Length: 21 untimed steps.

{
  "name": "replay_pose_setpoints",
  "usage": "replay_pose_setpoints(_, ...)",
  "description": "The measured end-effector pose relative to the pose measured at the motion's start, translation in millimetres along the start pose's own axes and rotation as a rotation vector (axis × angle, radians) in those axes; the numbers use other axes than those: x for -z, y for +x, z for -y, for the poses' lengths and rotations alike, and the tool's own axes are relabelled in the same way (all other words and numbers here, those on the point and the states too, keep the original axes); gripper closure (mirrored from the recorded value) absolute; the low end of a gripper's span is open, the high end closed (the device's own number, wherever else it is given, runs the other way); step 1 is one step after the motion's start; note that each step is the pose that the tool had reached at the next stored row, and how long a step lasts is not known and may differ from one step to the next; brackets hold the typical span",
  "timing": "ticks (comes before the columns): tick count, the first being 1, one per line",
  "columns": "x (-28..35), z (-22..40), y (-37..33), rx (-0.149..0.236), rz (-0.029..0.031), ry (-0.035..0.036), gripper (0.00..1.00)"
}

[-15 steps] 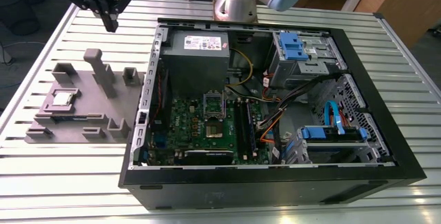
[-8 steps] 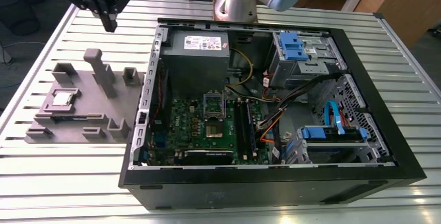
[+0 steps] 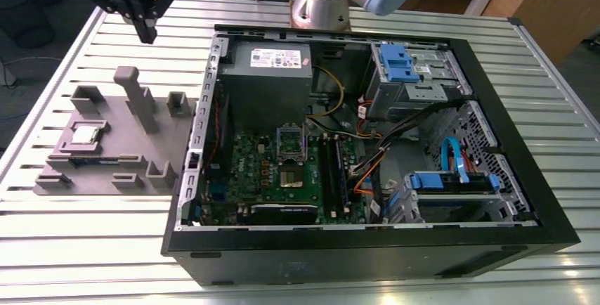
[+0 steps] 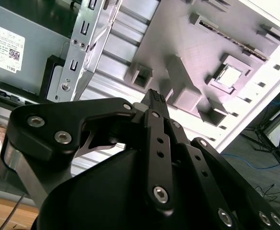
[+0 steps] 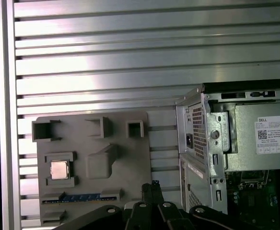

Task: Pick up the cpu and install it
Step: 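Reach for the cpu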

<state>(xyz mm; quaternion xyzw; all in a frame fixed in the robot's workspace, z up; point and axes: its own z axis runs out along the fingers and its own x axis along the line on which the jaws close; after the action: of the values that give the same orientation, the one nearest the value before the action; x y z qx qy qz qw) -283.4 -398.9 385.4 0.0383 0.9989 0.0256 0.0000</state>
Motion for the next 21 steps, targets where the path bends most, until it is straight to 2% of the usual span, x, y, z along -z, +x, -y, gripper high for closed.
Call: replay_pose_setpoints(21, -0.1, 0.5, 5.7, 0.0, 0.0, 0.0, 0.9)
